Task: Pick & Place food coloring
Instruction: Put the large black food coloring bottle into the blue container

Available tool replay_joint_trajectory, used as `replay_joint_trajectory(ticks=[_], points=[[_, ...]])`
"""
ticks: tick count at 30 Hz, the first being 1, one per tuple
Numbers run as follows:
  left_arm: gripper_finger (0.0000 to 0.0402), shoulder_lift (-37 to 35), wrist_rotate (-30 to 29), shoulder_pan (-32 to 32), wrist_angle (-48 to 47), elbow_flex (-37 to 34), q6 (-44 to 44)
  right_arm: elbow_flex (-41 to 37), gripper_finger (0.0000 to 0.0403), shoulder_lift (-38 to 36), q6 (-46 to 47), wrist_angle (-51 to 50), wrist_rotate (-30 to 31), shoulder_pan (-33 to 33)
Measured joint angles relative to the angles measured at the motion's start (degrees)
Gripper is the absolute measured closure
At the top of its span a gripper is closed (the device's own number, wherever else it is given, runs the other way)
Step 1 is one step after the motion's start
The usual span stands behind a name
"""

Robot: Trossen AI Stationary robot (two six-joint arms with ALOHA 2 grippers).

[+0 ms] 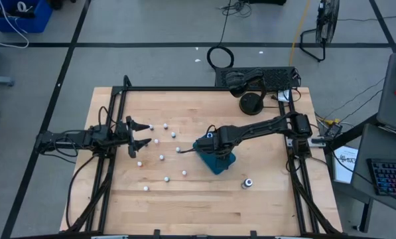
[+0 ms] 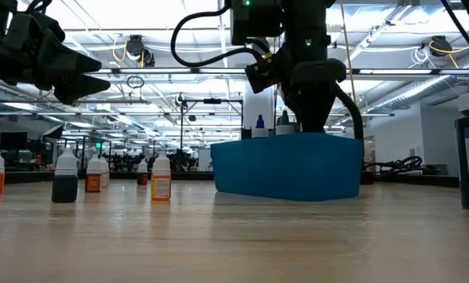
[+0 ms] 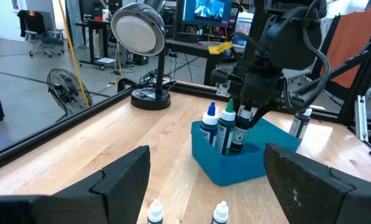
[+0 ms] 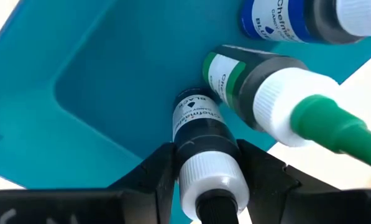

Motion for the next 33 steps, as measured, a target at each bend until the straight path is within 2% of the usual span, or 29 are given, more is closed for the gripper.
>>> replay_joint_trajectory(ticks=[17, 22, 31, 33], points=[[0.0094, 0.0, 0.0, 0.0, 0.0, 0.0, 0.0, -0.2, 0.027, 0.2, 0.2, 4.0, 4.8, 0.0], [0.0094, 0.0, 0.0, 0.0, 0.0, 0.0, 0.0, -0.3, 0.027, 0.3, 0.2, 4.9, 8.5, -0.1], [0.0094, 0.0, 0.0, 0.0, 0.0, 0.0, 0.0, -0.3, 0.027, 0.4, 0.2, 5.2, 8.2, -0.2], [0.0094, 0.0, 0.0, 0.0, 0.0, 0.0, 0.0, -0.3, 0.0251, 0.4, 0.2, 5.2, 8.1, -0.2]])
